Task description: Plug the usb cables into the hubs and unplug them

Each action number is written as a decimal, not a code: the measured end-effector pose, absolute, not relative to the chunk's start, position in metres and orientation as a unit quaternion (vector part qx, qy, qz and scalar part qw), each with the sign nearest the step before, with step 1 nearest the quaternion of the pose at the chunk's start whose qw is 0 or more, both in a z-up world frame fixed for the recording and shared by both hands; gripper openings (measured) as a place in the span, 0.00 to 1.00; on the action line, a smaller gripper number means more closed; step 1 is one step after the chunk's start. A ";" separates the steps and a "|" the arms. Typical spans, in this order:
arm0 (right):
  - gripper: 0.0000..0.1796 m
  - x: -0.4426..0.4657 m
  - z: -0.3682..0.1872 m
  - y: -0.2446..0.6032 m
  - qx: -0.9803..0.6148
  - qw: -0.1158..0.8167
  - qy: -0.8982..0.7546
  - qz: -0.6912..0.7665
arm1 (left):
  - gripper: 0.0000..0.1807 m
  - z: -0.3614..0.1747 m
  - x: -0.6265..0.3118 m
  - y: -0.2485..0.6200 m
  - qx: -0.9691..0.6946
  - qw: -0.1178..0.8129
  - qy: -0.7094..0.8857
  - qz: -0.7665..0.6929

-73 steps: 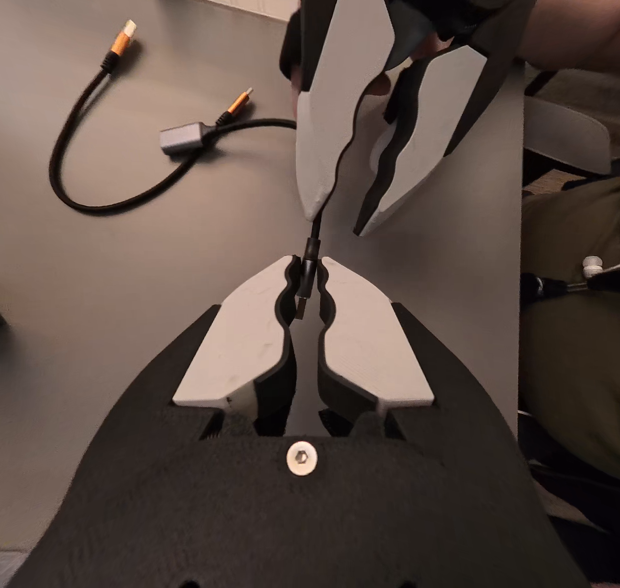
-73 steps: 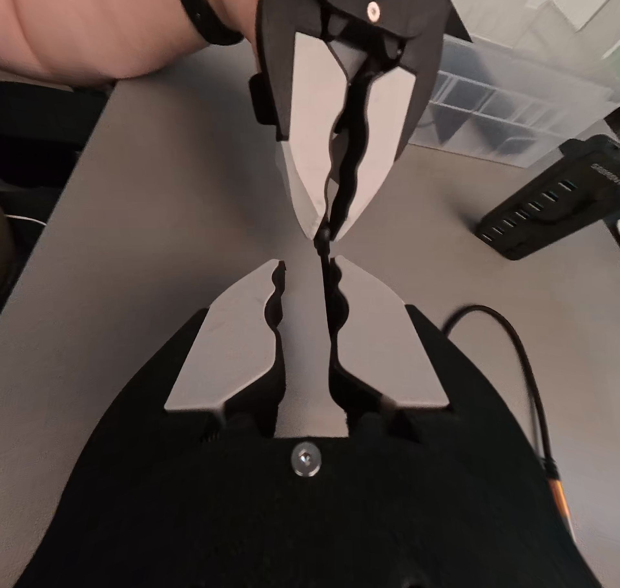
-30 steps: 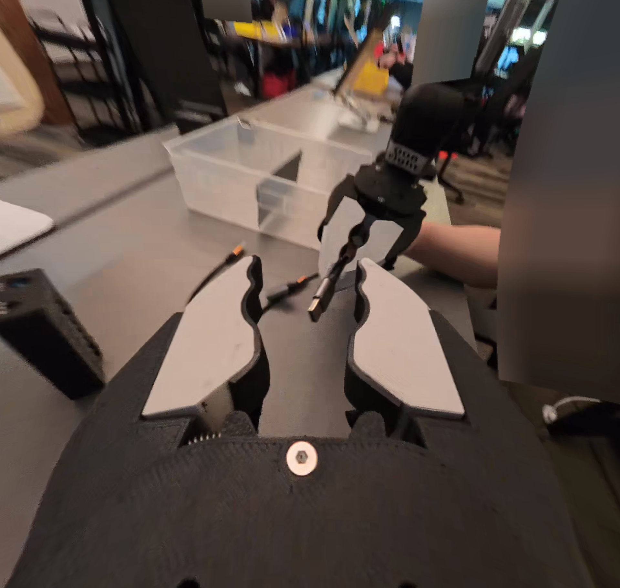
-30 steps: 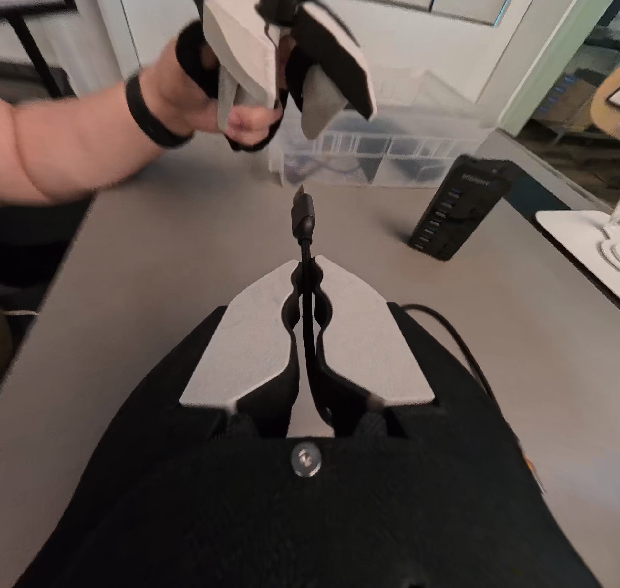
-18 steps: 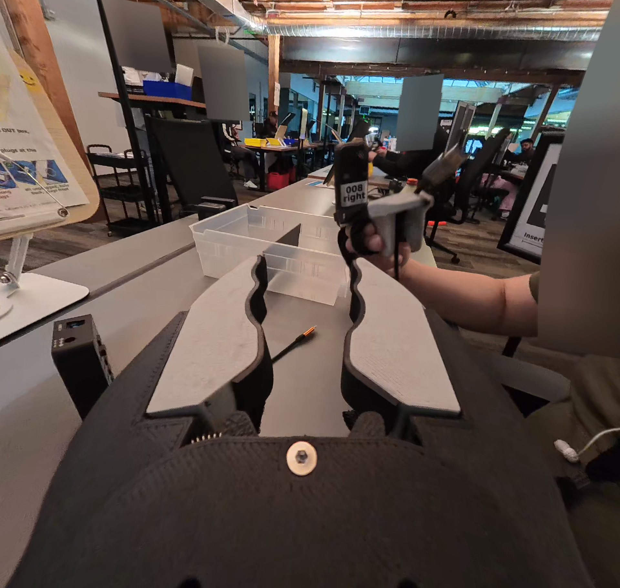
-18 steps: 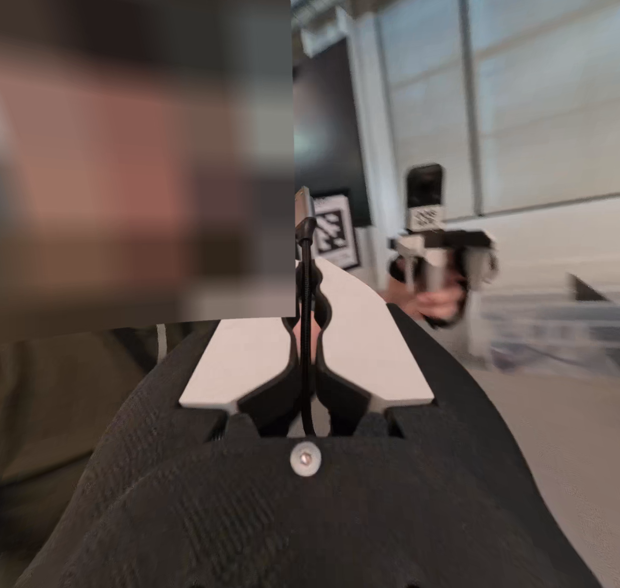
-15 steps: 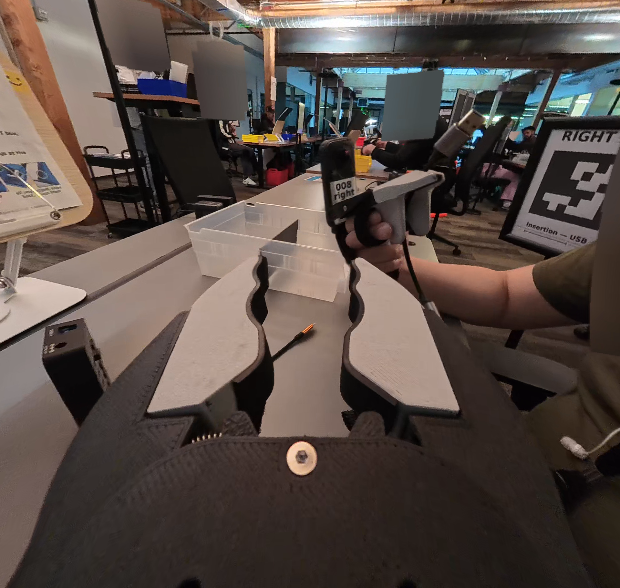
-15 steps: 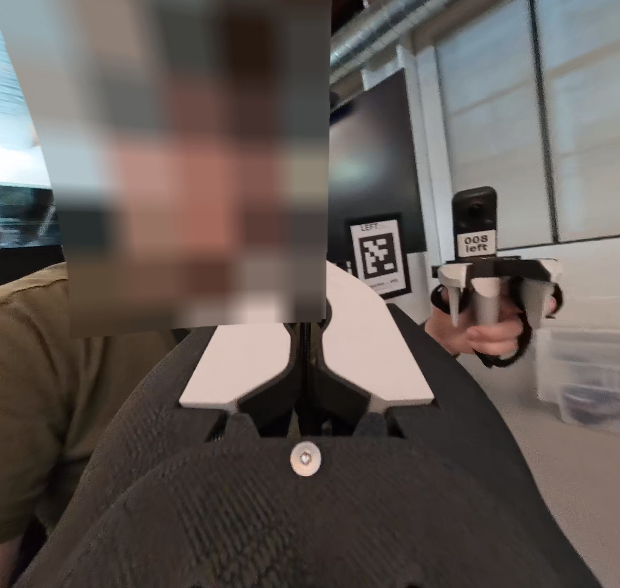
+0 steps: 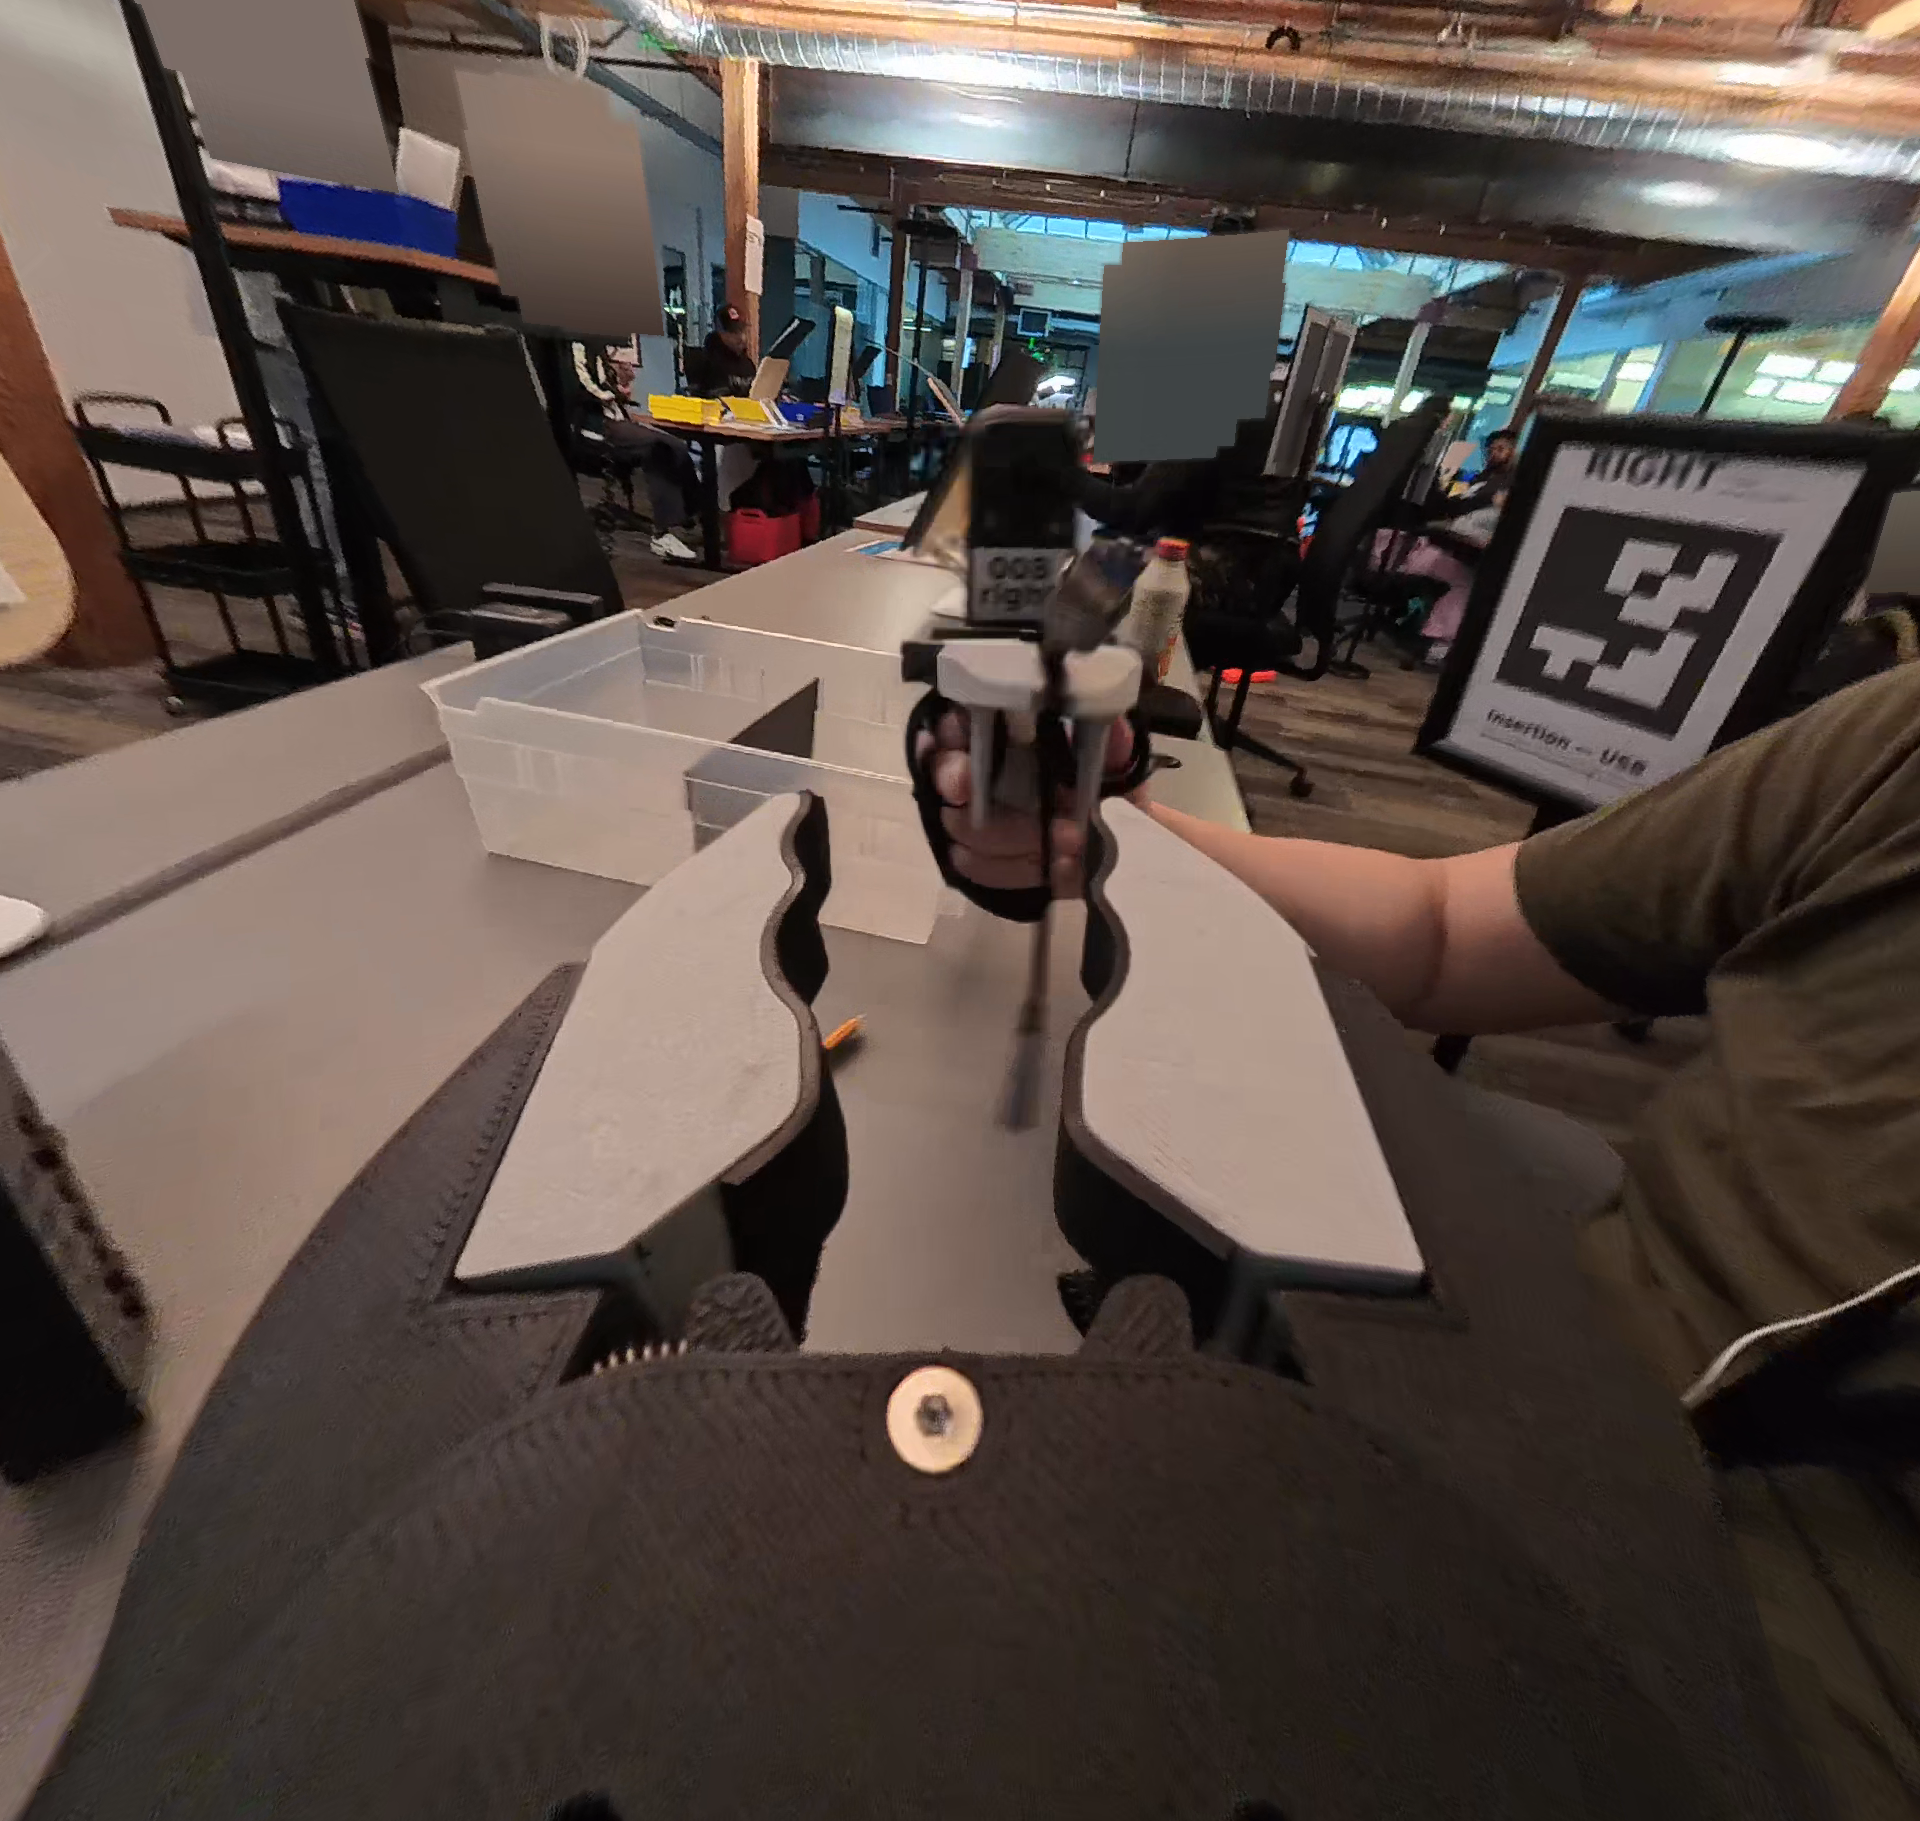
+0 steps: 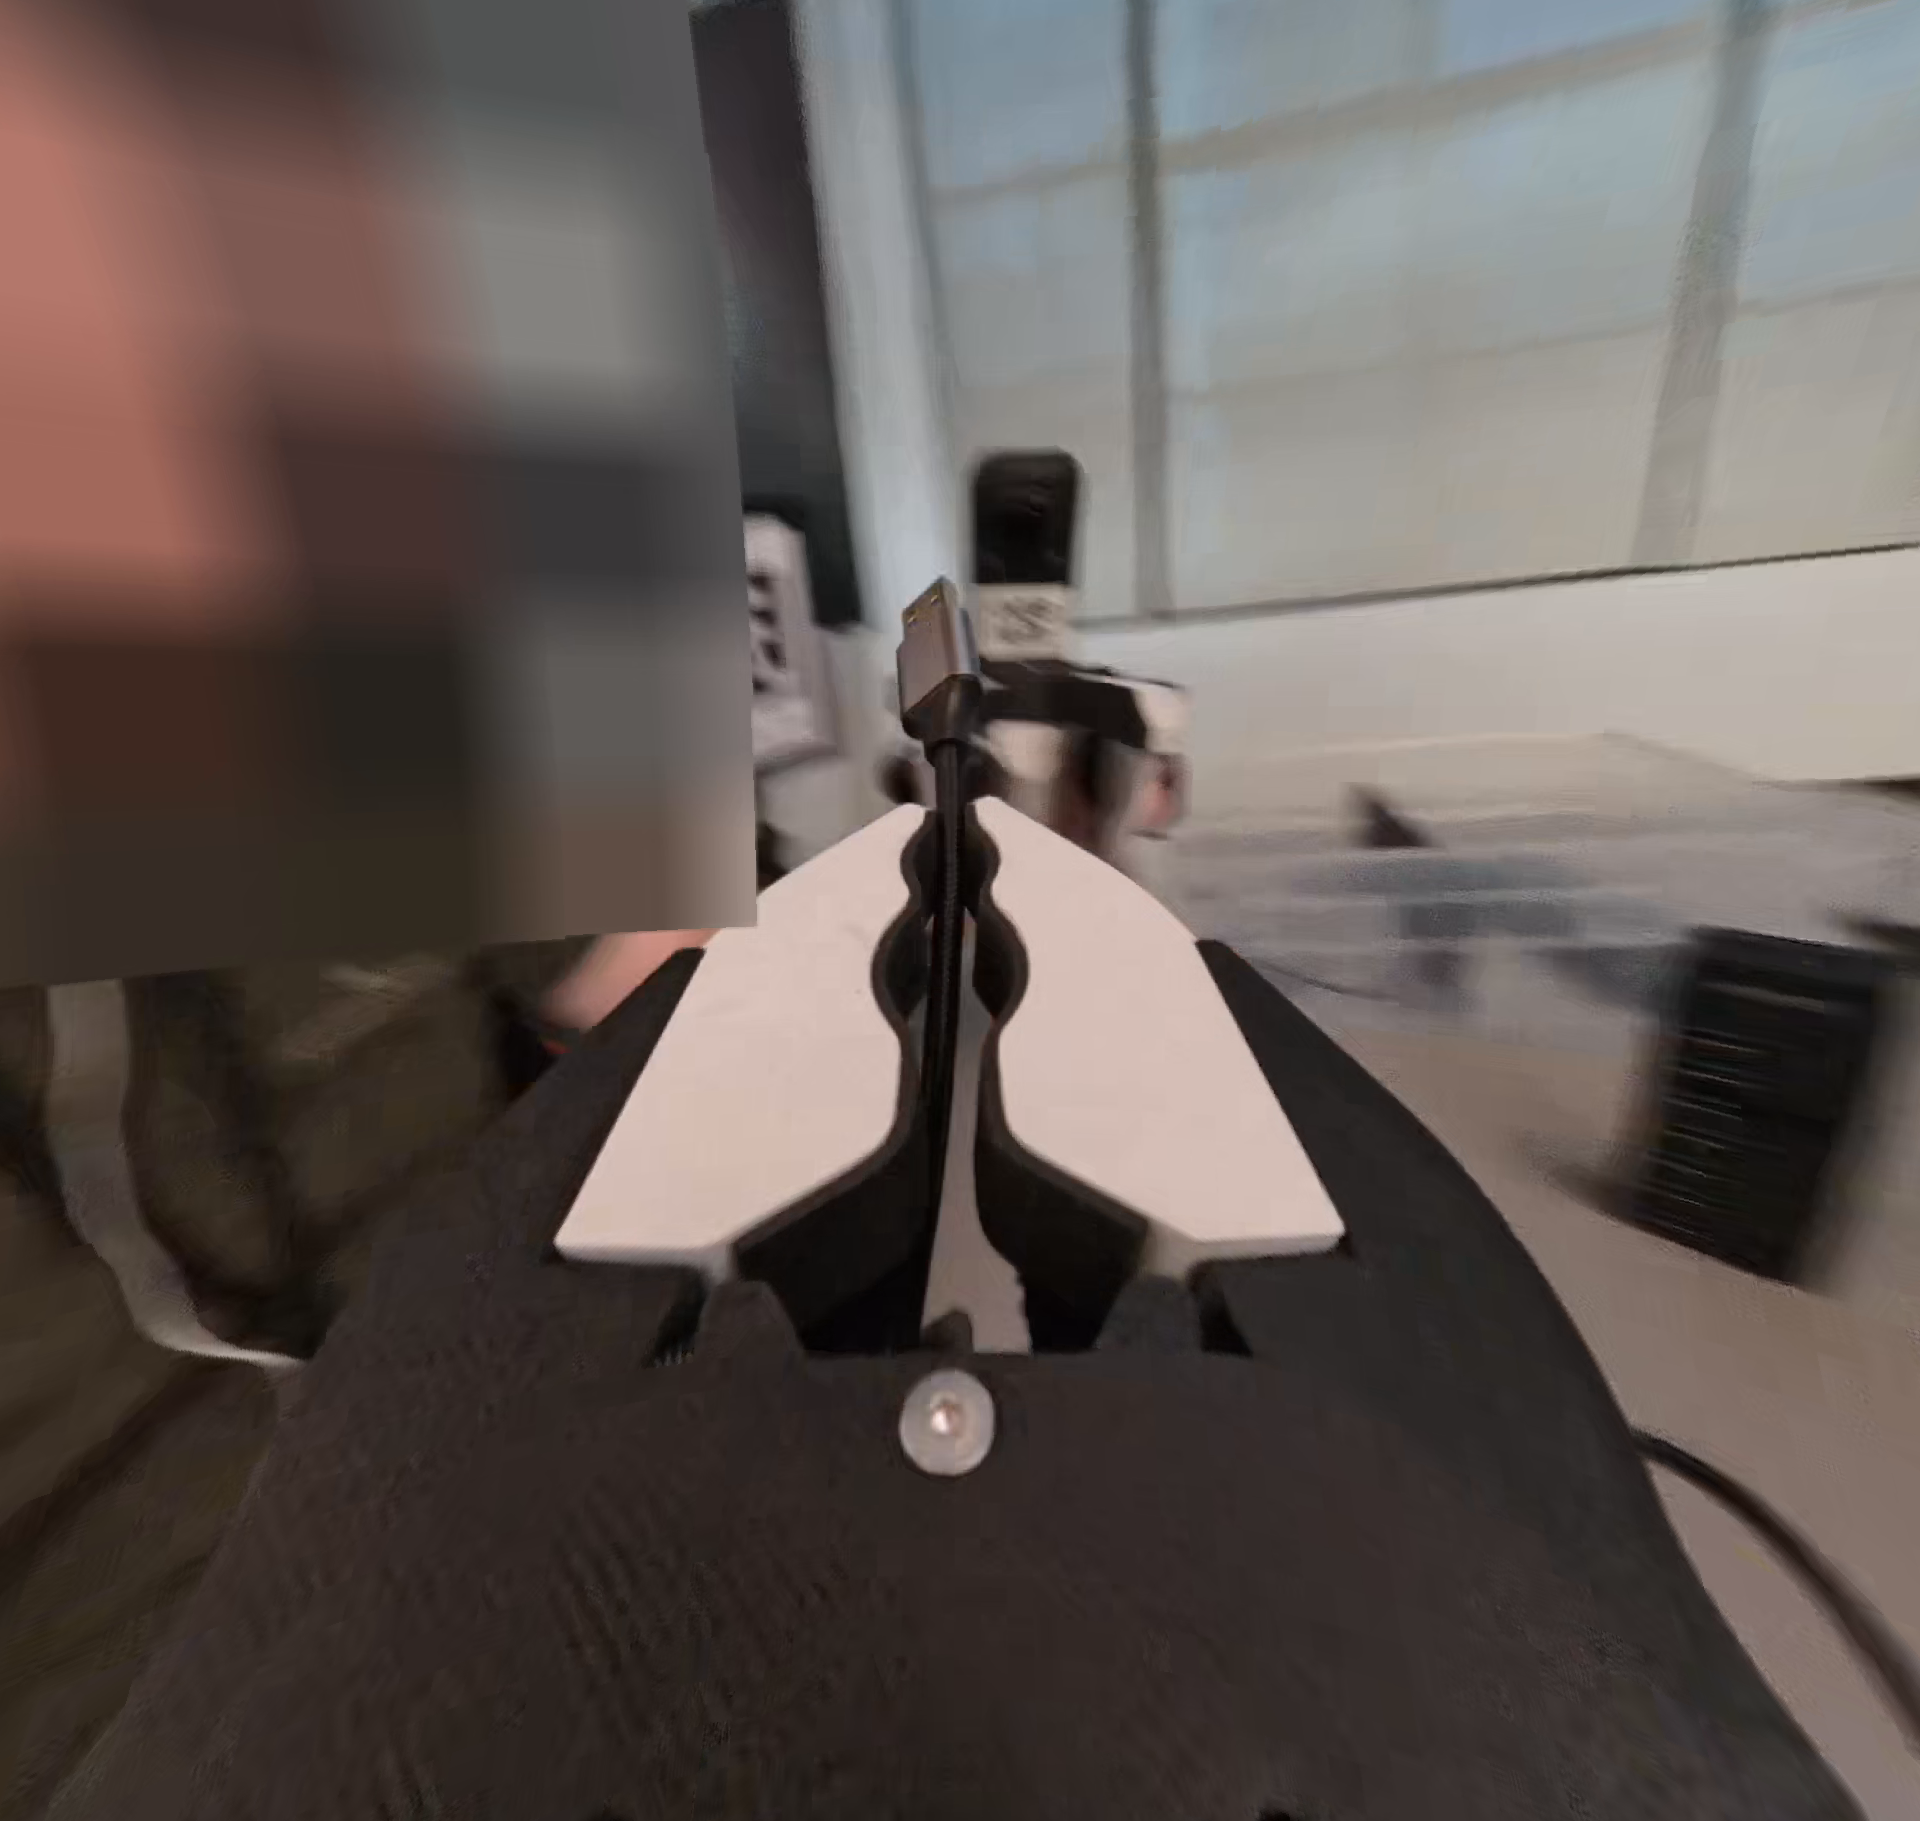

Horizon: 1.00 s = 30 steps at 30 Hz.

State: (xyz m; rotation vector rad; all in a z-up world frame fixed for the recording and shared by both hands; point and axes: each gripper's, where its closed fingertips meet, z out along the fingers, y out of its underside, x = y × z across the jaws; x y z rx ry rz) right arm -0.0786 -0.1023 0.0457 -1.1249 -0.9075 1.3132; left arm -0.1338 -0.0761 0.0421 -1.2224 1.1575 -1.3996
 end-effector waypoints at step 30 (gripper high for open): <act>0.02 -0.099 -0.016 -0.079 -0.434 0.676 -0.595 -0.033 | 0.04 -0.016 -0.106 -0.095 -0.481 0.459 0.616 -0.422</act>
